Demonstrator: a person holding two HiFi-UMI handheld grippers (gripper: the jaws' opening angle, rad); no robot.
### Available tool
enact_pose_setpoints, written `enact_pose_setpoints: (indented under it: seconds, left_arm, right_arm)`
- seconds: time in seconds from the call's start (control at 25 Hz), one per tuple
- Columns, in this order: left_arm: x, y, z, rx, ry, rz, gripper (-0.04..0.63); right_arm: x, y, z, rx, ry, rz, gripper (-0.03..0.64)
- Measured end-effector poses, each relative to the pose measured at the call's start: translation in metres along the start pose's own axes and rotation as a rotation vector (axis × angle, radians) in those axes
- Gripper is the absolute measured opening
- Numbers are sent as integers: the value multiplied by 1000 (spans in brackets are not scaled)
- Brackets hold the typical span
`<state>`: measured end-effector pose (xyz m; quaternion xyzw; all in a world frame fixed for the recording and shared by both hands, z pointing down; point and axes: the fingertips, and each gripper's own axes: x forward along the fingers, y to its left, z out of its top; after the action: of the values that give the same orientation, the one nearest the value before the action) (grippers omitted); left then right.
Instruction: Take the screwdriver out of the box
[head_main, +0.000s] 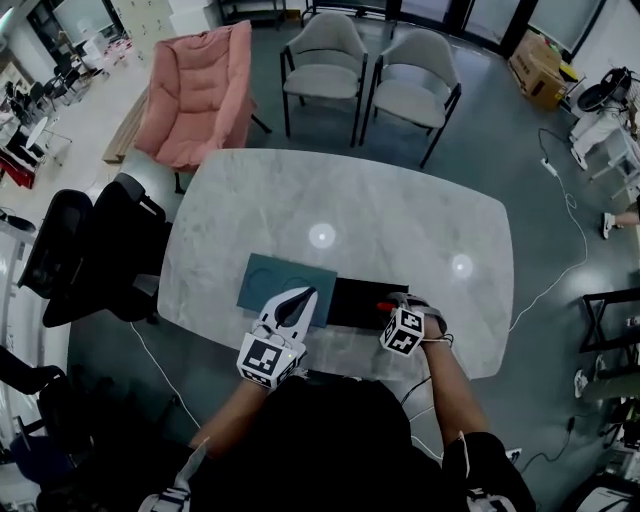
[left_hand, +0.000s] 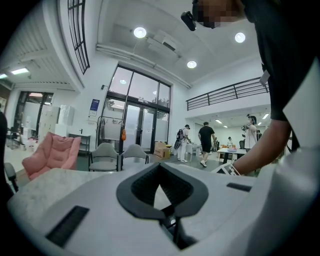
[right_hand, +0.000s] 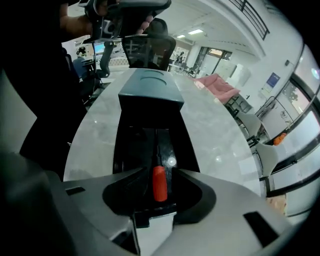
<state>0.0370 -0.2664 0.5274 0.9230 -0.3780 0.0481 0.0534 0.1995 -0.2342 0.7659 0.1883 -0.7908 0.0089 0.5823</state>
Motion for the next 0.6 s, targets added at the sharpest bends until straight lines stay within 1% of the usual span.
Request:
enact_pose_setpoints:
  seconds: [0.12, 0.28, 0.52, 0.6]
  left_arm:
    - [-4, 8, -4, -10, 3, 20, 5]
    - [-6, 15, -4, -16, 6, 45, 5]
    - [-7, 21, -8, -23, 3, 53, 3]
    - [-6, 23, -8, -26, 2, 53, 3]
  right_arm:
    - [12, 4, -3, -23, 44, 47, 160]
    - [24, 7, -13, -47, 94, 83, 164]
    - [30, 9, -12, -49, 116, 111, 156]
    - [31, 10, -10, -35, 119, 126, 136]
